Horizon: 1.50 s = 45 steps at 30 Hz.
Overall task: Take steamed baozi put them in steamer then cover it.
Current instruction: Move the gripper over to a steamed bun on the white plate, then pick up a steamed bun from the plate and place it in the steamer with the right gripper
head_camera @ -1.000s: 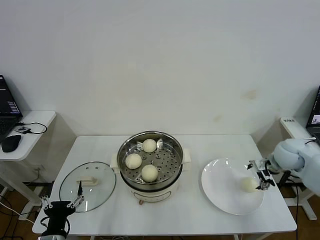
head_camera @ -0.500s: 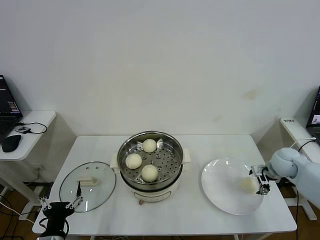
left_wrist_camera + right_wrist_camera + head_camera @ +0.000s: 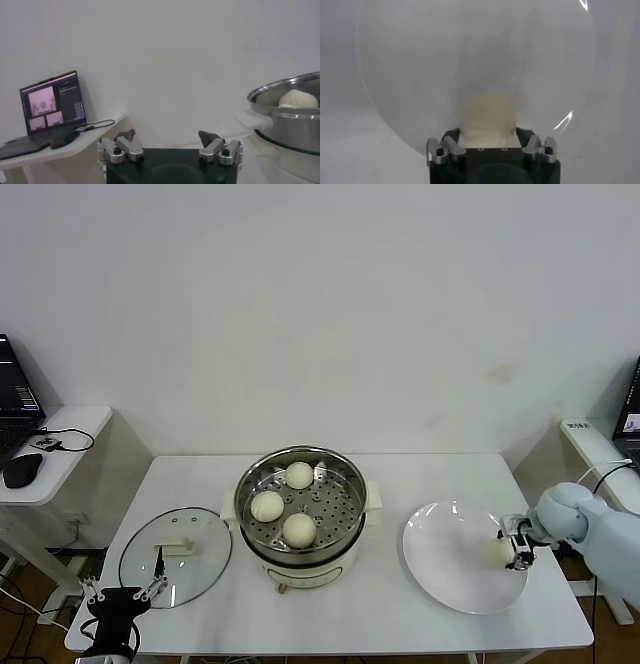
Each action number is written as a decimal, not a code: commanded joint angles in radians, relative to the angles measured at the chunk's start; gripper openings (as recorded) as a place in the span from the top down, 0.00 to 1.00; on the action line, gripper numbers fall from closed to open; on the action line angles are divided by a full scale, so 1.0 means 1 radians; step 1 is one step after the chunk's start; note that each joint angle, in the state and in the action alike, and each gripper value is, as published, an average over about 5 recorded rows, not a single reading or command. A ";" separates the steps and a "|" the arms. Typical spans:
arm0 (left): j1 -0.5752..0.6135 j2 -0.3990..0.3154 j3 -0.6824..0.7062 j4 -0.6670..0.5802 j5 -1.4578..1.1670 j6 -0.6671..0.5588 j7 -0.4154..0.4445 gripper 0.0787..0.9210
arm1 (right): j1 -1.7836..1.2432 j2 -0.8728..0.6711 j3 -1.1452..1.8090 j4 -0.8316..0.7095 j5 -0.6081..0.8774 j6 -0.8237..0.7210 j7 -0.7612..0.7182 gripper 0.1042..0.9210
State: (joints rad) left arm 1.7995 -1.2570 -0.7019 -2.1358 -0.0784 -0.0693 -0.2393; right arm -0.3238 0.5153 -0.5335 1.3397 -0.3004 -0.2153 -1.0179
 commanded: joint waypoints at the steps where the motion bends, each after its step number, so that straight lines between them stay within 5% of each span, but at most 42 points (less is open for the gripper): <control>1: 0.000 0.000 0.001 -0.001 0.000 0.000 0.000 0.12 | 0.052 0.011 -0.025 -0.009 0.012 -0.004 -0.026 0.40; 8: -0.001 0.002 0.002 -0.002 -0.001 -0.001 -0.001 0.12 | 0.153 0.006 -0.089 0.008 0.059 -0.016 -0.035 0.54; 21: -0.016 0.017 0.004 -0.007 -0.006 0.000 -0.001 0.12 | 0.687 0.010 -0.406 0.180 0.357 -0.112 -0.041 0.53; 33: -0.041 0.003 0.009 -0.012 -0.001 0.000 -0.001 0.12 | 1.062 0.325 -0.708 0.265 0.738 -0.334 0.080 0.52; 45: -0.040 -0.013 -0.013 -0.020 0.010 -0.007 -0.006 0.12 | 0.926 0.585 -0.740 0.196 0.851 -0.513 0.238 0.52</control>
State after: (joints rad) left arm 1.7591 -1.2664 -0.7086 -2.1553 -0.0717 -0.0747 -0.2442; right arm 0.5754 0.9062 -1.1872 1.5508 0.4111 -0.5878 -0.8872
